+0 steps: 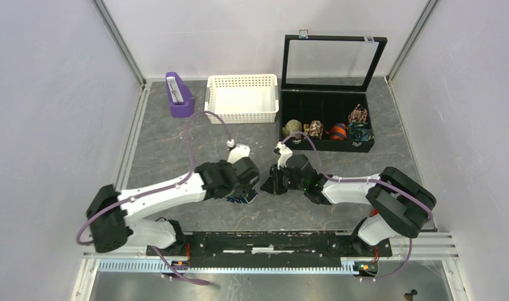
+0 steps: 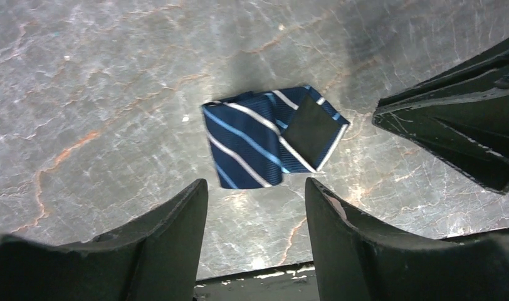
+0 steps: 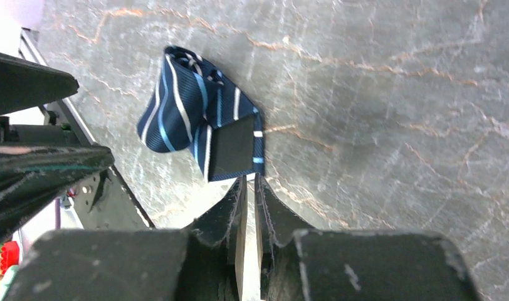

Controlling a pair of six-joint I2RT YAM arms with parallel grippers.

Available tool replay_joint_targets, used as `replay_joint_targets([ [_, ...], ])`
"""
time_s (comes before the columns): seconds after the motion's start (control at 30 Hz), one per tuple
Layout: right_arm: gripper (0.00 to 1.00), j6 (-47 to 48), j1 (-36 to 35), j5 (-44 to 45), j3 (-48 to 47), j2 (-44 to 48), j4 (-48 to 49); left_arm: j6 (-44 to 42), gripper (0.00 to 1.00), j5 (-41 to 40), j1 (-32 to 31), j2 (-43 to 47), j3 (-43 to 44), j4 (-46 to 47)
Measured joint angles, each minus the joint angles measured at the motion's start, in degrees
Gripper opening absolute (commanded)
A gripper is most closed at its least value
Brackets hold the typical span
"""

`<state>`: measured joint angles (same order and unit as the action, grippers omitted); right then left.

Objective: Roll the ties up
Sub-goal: Roll the tie at the center of the board.

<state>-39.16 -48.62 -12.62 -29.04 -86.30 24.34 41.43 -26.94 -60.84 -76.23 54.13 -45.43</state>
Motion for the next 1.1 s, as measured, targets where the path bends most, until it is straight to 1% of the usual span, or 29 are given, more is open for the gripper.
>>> replay_joint_targets([
  [0.03, 0.16, 0.0, 0.0, 0.0, -0.5, 0.0, -0.1, 0.0, 0.7, 0.0, 0.7, 2.5, -1.4, 0.5],
  [0.07, 0.16, 0.0, 0.0, -0.1, -1.1, 0.0, -0.1, -0.1, 0.75, 0.1, 1.4, 4.6, -2.5, 0.8],
  [0.17, 0.2, -0.2, -0.5, -0.3, -3.0, 0.0, -0.4, -0.7, 0.79, 1.3, 5.4, 13.1, -7.6, 3.1],
  [0.27, 0.23, -0.6, -1.2, -0.7, -6.0, -1.0, -0.8, -1.8, 0.8, 5.0, 10.9, 20.4, -12.2, 5.8],
  [0.37, 0.24, -1.1, -2.3, -1.2, -9.5, -3.5, -0.9, -2.1, 0.77, 8.8, 14.8, 25.0, -16.0, 8.7],
  [0.57, 0.23, -1.8, -4.5, -1.3, -14.2, -7.9, -1.6, -2.1, 0.75, 14.1, 18.6, 28.8, -21.1, 12.3],
  [0.73, 0.22, -2.1, -6.3, -0.9, -16.8, -10.4, -2.5, -1.8, 0.72, 15.2, 20.0, 29.8, -22.9, 13.0],
  [1.1, 0.21, -2.1, -7.0, -0.2, -17.5, -13.1, -2.9, -0.3, 0.73, 15.6, 21.3, 31.4, -26.3, 14.3],
])
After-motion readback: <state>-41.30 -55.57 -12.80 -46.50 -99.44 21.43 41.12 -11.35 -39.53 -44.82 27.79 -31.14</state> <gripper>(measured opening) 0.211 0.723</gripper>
